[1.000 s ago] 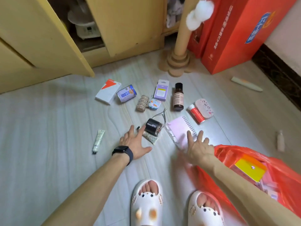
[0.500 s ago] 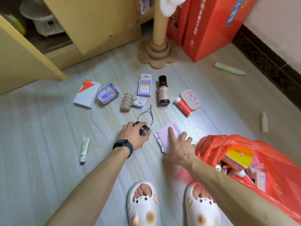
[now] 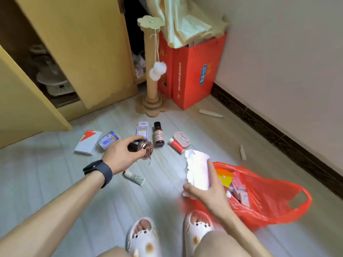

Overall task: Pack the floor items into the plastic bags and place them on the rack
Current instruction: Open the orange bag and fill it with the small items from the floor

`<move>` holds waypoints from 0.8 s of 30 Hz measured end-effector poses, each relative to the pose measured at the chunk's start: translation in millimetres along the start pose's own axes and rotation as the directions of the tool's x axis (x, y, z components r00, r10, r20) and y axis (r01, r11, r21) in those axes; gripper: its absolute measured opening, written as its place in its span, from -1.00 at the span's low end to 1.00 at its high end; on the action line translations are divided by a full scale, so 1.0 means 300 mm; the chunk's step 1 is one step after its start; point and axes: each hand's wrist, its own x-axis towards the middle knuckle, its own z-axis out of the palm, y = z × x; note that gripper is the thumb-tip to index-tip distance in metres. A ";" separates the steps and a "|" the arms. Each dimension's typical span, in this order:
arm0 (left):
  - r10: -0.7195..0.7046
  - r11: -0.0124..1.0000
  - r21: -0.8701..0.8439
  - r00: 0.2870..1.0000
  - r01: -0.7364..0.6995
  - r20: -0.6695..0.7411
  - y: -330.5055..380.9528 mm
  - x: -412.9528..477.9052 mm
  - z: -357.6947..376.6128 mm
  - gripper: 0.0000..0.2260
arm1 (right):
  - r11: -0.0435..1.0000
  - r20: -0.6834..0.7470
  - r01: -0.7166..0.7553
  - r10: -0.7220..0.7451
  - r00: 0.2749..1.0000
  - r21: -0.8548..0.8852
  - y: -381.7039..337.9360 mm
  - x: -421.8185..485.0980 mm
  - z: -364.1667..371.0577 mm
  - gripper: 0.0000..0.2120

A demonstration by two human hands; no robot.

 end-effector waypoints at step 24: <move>0.215 0.976 -0.064 0.857 -0.210 0.469 0.654 -0.127 0.752 -0.56 | 0.723 0.029 -0.436 0.532 0.846 -0.536 0.473 0.040 -0.451 -0.42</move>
